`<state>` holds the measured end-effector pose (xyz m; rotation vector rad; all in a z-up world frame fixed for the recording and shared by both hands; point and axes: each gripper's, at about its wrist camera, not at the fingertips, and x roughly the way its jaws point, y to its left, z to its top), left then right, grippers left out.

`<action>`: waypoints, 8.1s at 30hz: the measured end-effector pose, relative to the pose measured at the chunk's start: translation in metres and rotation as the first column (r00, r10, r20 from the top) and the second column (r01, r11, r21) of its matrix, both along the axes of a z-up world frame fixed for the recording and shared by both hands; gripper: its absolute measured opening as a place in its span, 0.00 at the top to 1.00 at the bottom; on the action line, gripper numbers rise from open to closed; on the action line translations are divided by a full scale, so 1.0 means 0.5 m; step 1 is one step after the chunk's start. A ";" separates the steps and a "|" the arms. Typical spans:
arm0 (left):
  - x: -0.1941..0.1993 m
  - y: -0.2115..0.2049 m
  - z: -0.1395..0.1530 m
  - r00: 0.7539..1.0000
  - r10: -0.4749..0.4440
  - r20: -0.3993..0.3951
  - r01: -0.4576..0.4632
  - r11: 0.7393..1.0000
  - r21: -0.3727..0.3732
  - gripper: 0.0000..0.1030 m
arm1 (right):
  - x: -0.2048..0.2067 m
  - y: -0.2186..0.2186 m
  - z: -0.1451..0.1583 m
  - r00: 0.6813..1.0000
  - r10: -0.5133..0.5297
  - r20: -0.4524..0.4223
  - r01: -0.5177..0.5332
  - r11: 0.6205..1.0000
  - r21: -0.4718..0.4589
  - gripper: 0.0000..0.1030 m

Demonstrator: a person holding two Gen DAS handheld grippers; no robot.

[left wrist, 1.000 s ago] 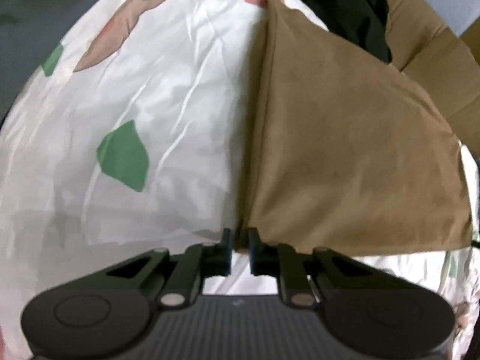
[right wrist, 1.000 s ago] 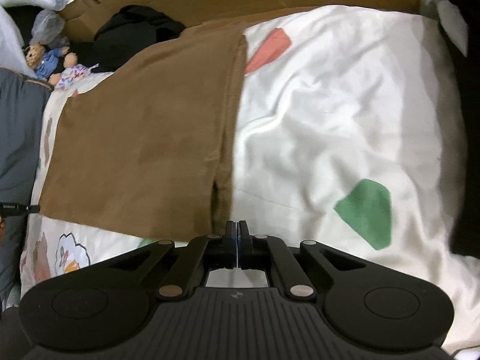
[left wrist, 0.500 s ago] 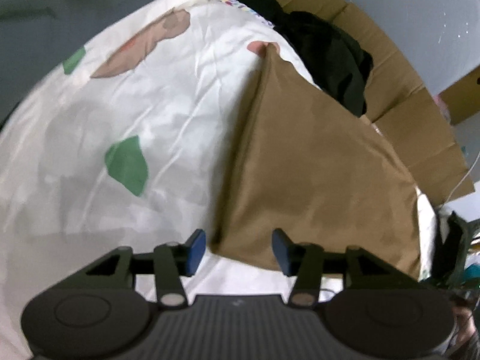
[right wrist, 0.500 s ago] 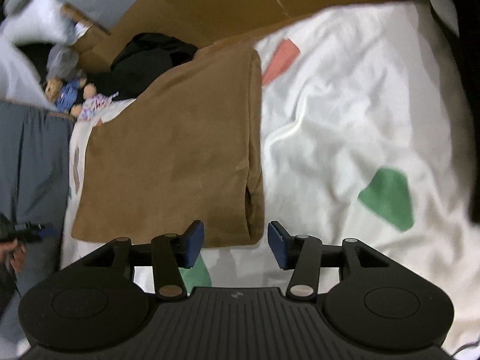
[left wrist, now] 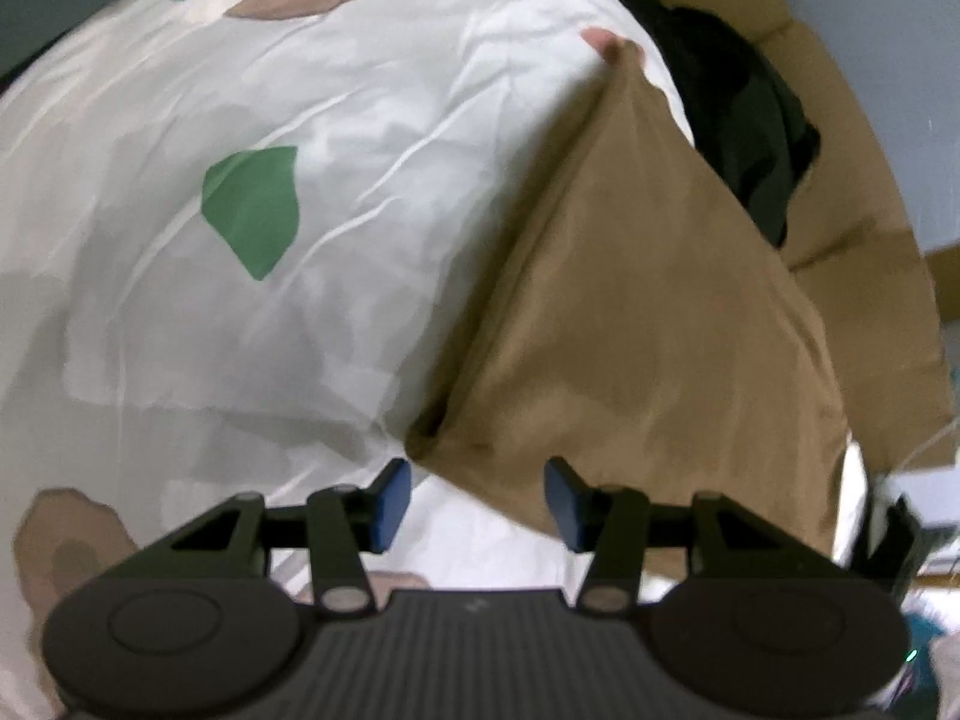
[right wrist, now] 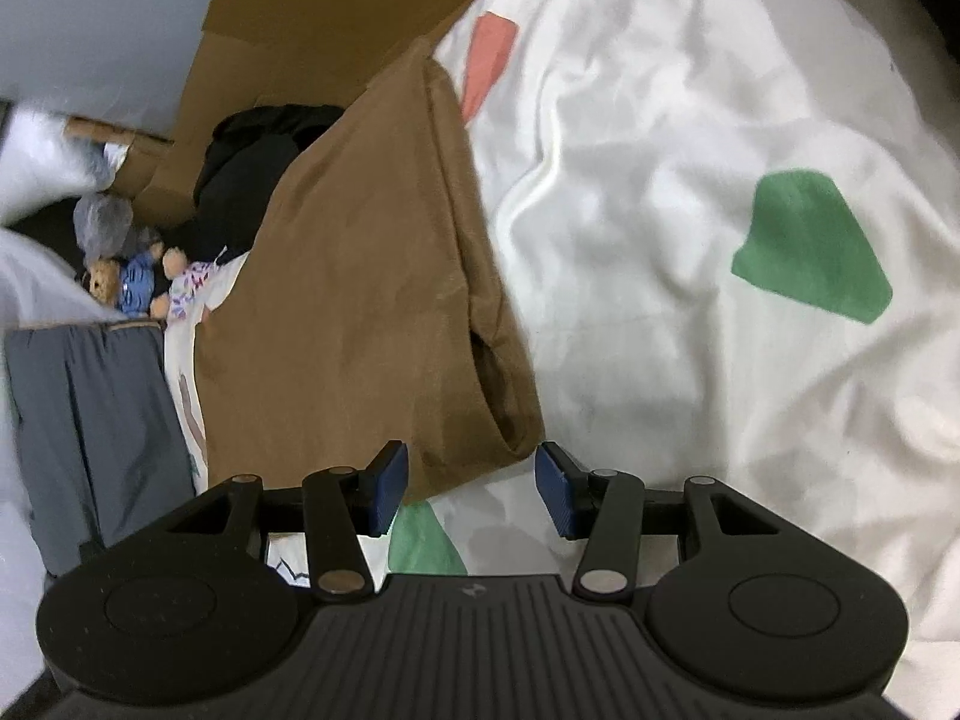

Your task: Fold clothes

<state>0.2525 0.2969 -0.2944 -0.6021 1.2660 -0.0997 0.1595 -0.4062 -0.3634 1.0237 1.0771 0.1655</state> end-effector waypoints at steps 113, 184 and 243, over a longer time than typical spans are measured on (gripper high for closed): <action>-0.038 -0.115 0.174 0.963 -0.223 0.150 0.229 0.973 -0.025 0.92 | 0.183 0.282 0.473 0.914 0.405 -0.026 -0.312 0.660 -0.684 0.56; -0.045 -0.095 0.208 0.990 0.063 0.125 -0.014 0.933 -0.360 0.92 | 0.132 0.981 0.344 0.410 0.909 0.076 -0.188 0.166 -0.968 0.77; 0.311 -0.116 0.086 0.988 -0.124 0.087 0.129 0.990 -0.061 0.92 | 0.187 0.891 0.370 0.560 0.794 0.238 -0.398 0.509 -0.763 0.93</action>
